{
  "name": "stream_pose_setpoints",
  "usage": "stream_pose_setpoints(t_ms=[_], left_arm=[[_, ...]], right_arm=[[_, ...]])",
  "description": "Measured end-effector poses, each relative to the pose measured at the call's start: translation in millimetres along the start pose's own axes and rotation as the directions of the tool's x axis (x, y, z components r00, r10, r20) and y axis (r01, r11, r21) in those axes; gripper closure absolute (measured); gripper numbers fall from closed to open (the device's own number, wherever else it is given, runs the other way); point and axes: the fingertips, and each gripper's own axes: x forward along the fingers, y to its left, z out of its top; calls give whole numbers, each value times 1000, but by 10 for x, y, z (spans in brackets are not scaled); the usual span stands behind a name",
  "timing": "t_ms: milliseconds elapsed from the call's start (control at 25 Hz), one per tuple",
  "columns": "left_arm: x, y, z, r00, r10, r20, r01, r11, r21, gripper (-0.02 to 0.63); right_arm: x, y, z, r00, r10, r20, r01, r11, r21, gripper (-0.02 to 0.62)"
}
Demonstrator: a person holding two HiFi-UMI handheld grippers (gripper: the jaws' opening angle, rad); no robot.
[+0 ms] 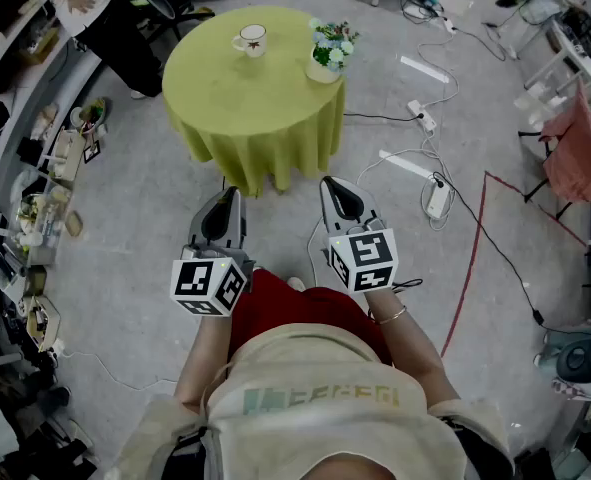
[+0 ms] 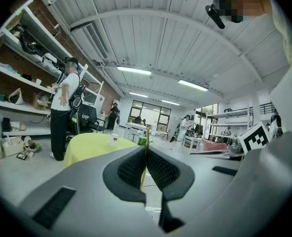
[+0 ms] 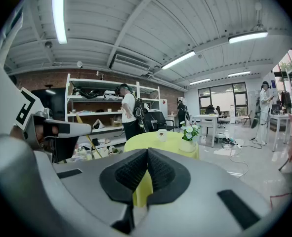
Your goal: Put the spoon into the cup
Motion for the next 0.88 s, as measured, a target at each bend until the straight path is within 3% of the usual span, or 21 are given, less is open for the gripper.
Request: stream_pose_setpoints(t_ms=[880], left_arm=[[262, 136, 213, 999, 7, 44, -7, 1000, 3, 581]], right_arm=[[179, -172, 130, 999, -23, 26, 22, 999, 24, 558]])
